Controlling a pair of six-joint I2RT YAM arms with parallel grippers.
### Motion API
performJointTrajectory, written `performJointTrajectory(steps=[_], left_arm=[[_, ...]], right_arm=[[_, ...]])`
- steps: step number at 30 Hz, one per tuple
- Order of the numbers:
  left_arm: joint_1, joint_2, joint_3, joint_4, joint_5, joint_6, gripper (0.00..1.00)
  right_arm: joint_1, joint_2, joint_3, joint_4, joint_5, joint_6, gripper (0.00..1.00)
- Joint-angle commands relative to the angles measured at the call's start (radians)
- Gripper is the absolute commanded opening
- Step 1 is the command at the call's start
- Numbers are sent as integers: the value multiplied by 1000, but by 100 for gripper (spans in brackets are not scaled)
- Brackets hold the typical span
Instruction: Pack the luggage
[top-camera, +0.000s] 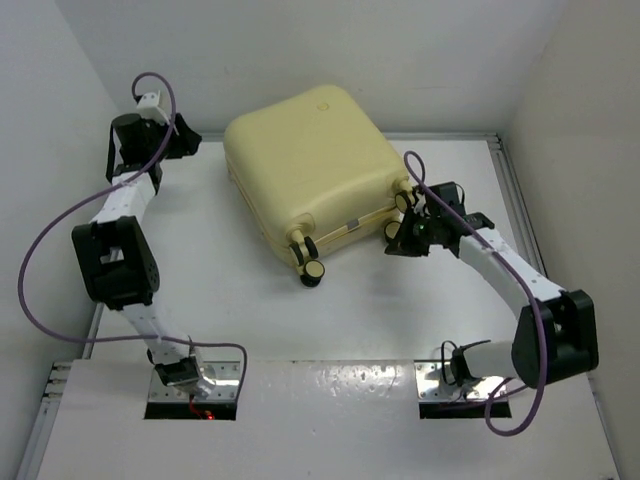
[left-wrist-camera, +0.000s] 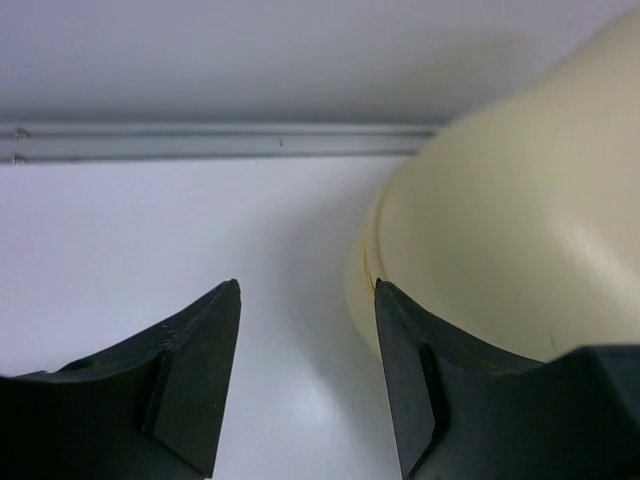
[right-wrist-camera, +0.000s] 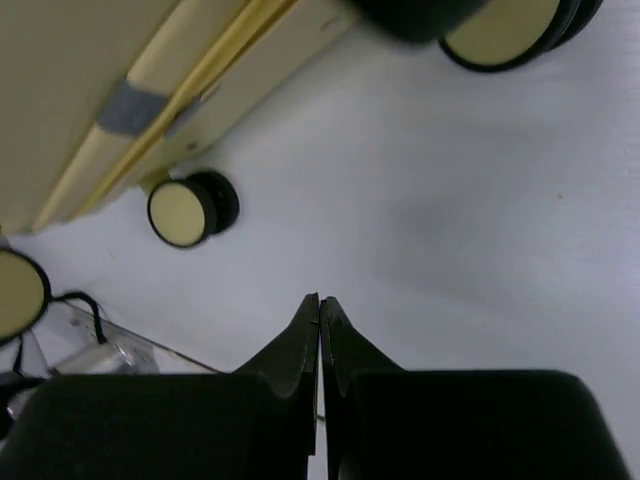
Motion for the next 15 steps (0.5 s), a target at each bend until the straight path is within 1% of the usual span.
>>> performJointTrajectory(steps=[1, 2, 3, 4, 6, 7, 8, 10, 11, 15], left_arm=[[21, 140, 194, 9, 32, -80, 61], [21, 183, 239, -23, 32, -95, 62], [21, 257, 277, -24, 44, -129, 62], [21, 291, 335, -24, 59, -147, 62], [21, 352, 388, -2, 70, -175, 63], [21, 416, 418, -2, 70, -196, 63], [12, 449, 487, -2, 70, -206, 65], [11, 531, 568, -2, 93, -248, 65], [-1, 542, 569, -2, 93, -249, 65], [-21, 575, 578, 42, 113, -258, 66]], right_arm=[[-17, 75, 22, 174, 39, 182, 0], [-31, 104, 33, 186, 34, 208, 0], [-34, 127, 33, 190, 38, 237, 0], [-37, 138, 33, 194, 45, 251, 0], [-53, 172, 30, 191, 58, 300, 0], [-57, 198, 27, 196, 58, 308, 0], [-59, 207, 10, 208, 58, 343, 0], [-56, 230, -10, 211, 63, 366, 0], [-51, 235, -19, 193, 69, 391, 0], [-42, 269, -54, 229, 72, 486, 0]])
